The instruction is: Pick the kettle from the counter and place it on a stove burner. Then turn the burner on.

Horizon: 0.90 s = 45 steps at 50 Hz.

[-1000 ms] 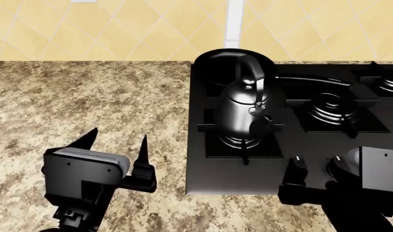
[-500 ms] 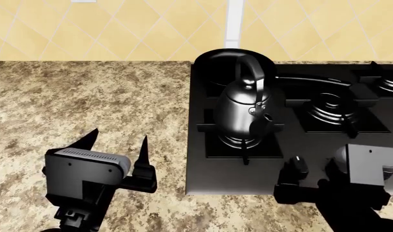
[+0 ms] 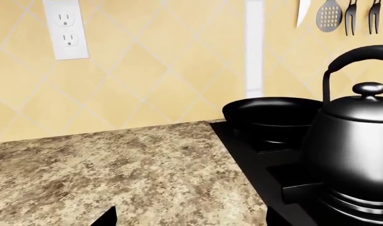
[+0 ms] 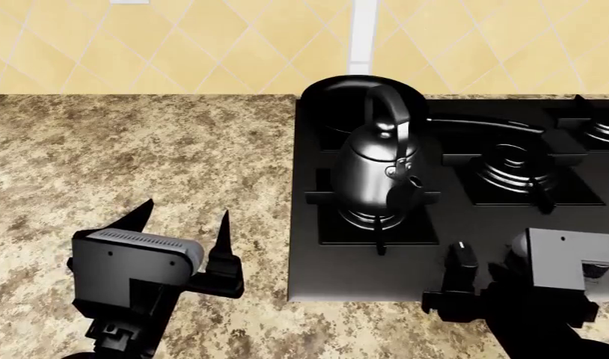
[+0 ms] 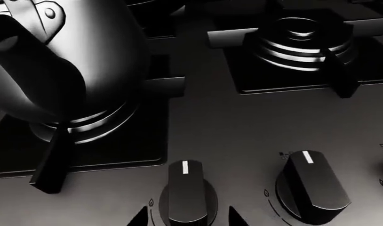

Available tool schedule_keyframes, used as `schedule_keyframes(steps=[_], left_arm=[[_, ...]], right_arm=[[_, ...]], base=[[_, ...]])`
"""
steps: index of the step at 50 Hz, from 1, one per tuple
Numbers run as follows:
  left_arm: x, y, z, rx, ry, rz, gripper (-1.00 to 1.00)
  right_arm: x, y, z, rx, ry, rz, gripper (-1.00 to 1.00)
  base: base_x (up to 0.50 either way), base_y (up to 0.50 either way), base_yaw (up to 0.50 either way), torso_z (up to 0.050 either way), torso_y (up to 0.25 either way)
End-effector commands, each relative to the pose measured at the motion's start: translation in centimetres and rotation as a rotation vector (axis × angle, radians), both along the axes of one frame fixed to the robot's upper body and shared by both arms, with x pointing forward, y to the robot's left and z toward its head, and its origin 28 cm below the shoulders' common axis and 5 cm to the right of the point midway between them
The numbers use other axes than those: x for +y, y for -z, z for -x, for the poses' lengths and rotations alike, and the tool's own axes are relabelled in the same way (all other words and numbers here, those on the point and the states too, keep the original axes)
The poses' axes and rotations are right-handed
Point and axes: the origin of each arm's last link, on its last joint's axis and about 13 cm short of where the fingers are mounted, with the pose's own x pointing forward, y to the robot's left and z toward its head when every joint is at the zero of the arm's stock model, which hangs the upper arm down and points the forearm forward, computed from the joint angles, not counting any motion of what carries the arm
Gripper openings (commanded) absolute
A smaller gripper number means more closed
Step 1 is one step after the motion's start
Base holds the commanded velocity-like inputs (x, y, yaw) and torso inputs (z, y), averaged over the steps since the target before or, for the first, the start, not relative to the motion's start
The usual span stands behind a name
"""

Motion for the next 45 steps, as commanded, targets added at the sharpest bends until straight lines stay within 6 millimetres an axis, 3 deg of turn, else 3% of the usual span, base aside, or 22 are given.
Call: schedule_keyframes(steps=[1, 21, 34, 45], left_arm=[[0.0, 0.0, 0.0, 0.001, -0.002, 0.0, 1.0], [-0.1, 0.3, 0.0, 0.008, 0.001, 0.003, 1.0], [-0.1, 0.1, 0.2, 0.002, 0.008, 0.008, 1.0], [-0.1, 0.4, 0.0, 0.009, 0.004, 0.008, 1.0]], right_arm=[[0.1, 0.1, -0.2, -0.011, -0.005, 0.015, -1.0], [-0.2, 0.3, -0.1, -0.02, -0.025, 0.057, -1.0], [-0.7, 0.6, -0.2, -0.018, -0.191, 0.084, -1.0], [-1.0, 0.8, -0.6, -0.008, -0.208, 0.087, -1.0]], base=[[0.0, 0.0, 0.0, 0.0, 0.0], [0.0, 0.0, 0.0, 0.0, 0.0], [0.0, 0.0, 0.0, 0.0, 0.0], [0.0, 0.0, 0.0, 0.0, 0.0]])
